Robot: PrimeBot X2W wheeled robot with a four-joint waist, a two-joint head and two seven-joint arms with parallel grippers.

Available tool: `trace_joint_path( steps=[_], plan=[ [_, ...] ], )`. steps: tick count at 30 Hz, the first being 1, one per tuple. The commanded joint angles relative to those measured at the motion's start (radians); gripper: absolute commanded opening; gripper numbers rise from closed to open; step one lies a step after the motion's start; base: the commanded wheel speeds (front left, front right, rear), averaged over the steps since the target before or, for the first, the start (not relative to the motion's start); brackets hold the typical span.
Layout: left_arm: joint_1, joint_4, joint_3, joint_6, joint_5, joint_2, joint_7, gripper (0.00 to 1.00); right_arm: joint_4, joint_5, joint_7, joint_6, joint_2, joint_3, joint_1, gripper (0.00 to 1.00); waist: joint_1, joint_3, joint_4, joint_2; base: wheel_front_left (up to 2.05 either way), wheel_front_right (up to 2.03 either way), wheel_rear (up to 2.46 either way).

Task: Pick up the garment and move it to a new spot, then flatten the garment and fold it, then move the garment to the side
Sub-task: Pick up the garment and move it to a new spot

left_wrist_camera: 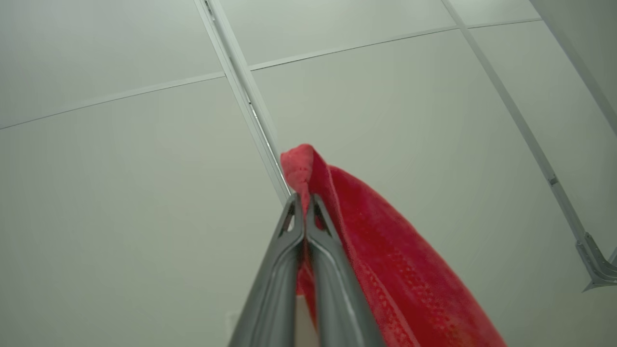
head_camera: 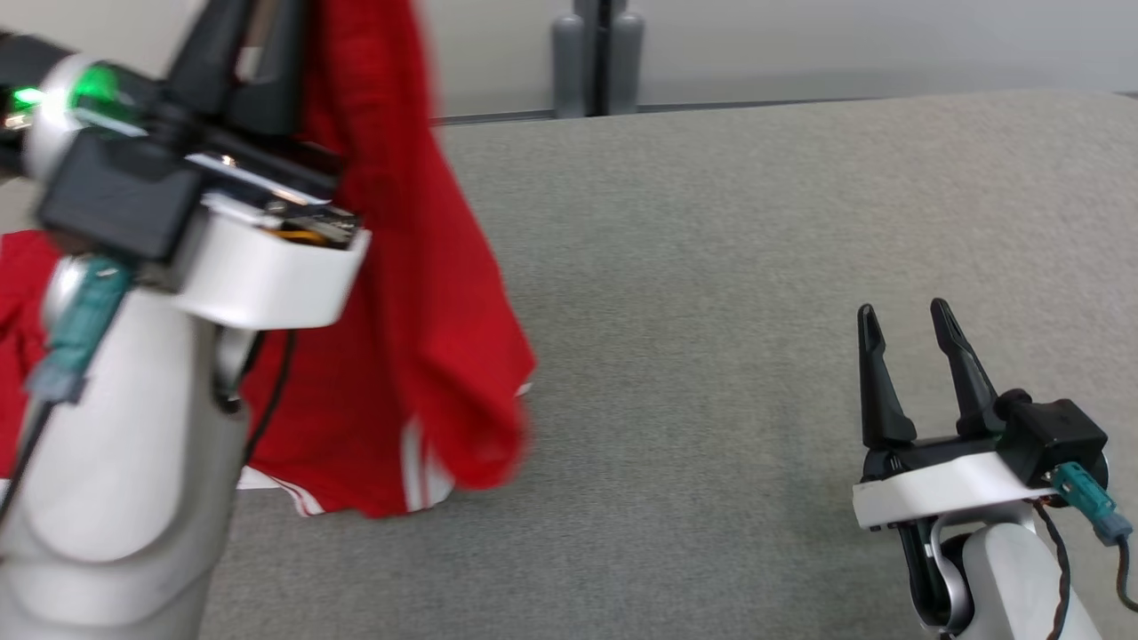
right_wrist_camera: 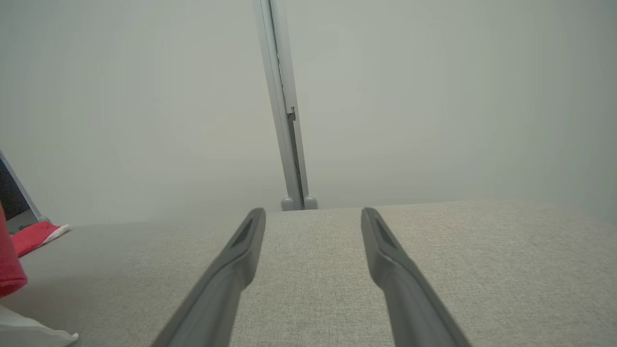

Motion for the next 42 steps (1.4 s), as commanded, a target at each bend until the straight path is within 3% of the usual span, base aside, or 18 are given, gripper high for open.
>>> trace_joint_path(
  steps=[1,12,20,21,22,23,27,31,36,42],
  plan=[
    [-0.035,0.026,-0.036,-0.009,0.012,-0.013,0.002,0.0,-0.005,0.016,-0.001,0.0,-0.001,0.007,-0.019,1.0,0.0,0.031,-0.06,0.0,0.0,0.0,0.0],
    [-0.278,0.332,-0.26,-0.022,0.029,-0.148,-0.063,0.0,-0.01,0.099,-0.001,0.0,-0.001,0.054,-0.076,1.0,0.0,0.127,-0.284,0.0,0.0,0.0,0.0],
    [-0.398,0.485,-0.402,0.019,-0.043,-0.17,-0.086,0.0,-0.006,0.129,-0.001,0.0,0.0,0.074,-0.085,1.0,0.0,0.156,-0.366,0.0,0.0,0.0,0.0],
    [-0.406,0.501,-0.423,0.033,-0.065,-0.169,-0.086,0.07,-0.004,0.129,-0.001,0.0,0.0,0.075,-0.085,1.0,0.0,0.158,-0.369,0.0,0.0,0.0,0.0],
    [-0.407,0.529,-0.442,0.052,-0.087,-0.168,-0.085,0.95,-0.002,0.135,-0.001,0.0,0.0,0.077,-0.084,1.0,0.0,0.159,-0.371,0.0,0.0,0.0,0.0],
    [-0.402,0.565,-0.461,0.065,-0.109,-0.168,-0.084,1.0,-0.001,0.148,-0.001,0.0,0.0,0.081,-0.082,1.0,0.0,0.159,-0.371,0.0,0.0,0.0,0.0],
    [-0.424,0.653,-0.505,0.102,-0.17,-0.172,-0.085,1.0,-0.005,0.17,-0.002,0.0,0.0,0.088,-0.093,1.0,0.0,0.161,-0.356,0.0,0.0,0.0,0.0],
    [-0.423,0.671,-0.489,0.132,-0.192,-0.169,-0.086,1.0,-0.008,0.14,-0.001,0.0,0.0,0.083,-0.092,1.0,0.0,0.155,-0.306,0.0,0.0,0.0,0.0],
    [-0.322,0.573,-0.392,0.157,-0.194,-0.135,-0.085,1.0,-0.016,0.073,-0.002,0.0,-0.002,0.046,-0.081,1.0,0.0,0.12,-0.202,0.0,0.0,0.0,0.0],
    [-0.07,0.403,-0.256,0.15,-0.198,-0.033,-0.085,1.0,-0.023,0.004,-0.002,0.0,-0.012,0.027,-0.053,1.0,0.0,0.063,-0.069,0.0,0.0,0.0,0.0]
  ],
)
